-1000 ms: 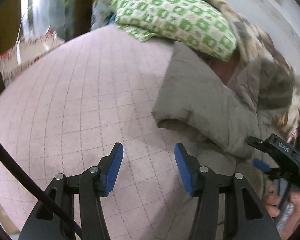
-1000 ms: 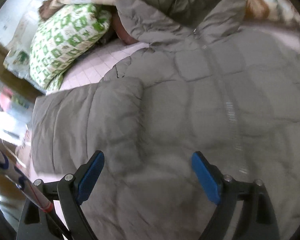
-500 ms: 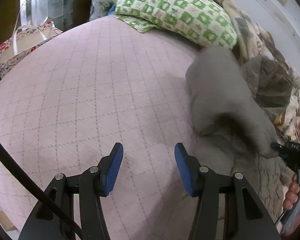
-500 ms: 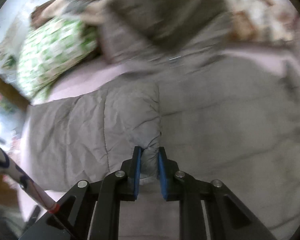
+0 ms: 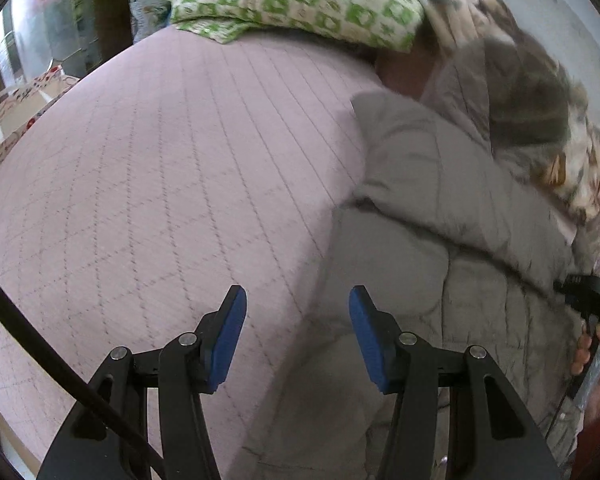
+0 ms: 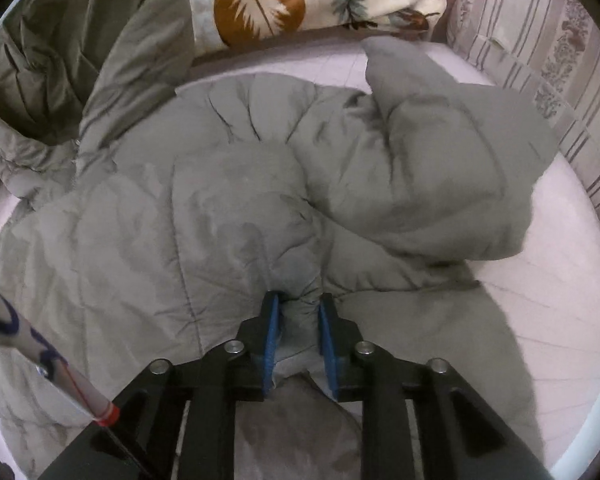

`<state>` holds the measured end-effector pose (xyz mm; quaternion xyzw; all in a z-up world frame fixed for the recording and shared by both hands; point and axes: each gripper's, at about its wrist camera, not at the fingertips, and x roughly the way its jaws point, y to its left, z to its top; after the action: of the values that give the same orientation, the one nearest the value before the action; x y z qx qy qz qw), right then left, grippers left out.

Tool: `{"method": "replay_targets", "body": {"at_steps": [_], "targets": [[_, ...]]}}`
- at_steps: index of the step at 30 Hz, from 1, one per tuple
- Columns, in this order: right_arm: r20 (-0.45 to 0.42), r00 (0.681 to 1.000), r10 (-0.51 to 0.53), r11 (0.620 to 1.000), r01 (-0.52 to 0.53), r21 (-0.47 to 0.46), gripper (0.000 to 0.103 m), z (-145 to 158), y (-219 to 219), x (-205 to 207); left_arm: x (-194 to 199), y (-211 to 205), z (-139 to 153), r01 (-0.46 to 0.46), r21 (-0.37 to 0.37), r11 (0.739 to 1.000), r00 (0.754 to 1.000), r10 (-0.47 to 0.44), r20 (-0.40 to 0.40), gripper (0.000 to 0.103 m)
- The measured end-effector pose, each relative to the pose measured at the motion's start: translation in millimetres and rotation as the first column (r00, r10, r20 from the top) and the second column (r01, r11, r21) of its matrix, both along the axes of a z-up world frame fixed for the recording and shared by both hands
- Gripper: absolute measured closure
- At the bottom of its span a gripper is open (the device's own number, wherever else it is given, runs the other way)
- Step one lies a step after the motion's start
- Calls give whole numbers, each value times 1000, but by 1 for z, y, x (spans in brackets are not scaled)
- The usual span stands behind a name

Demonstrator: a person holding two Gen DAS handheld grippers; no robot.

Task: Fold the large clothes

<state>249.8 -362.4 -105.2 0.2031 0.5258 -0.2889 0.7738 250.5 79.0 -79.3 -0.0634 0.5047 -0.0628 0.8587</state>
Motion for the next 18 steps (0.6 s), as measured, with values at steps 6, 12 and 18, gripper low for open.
{"method": "replay_targets", "body": {"at_steps": [6, 12, 18], "targets": [[5, 1000, 4, 999, -4, -54, 38, -6, 7, -4, -16, -16, 19, 18, 63, 998, 997, -23, 73, 51], [115, 993, -35, 999, 32, 33, 22, 19, -33, -47, -46, -34, 38, 77, 48, 996, 988, -83, 131, 47], [245, 964, -101, 992, 80, 94, 37, 51, -102, -116, -75, -59, 35, 161, 0, 987, 983, -160, 84, 44]]}}
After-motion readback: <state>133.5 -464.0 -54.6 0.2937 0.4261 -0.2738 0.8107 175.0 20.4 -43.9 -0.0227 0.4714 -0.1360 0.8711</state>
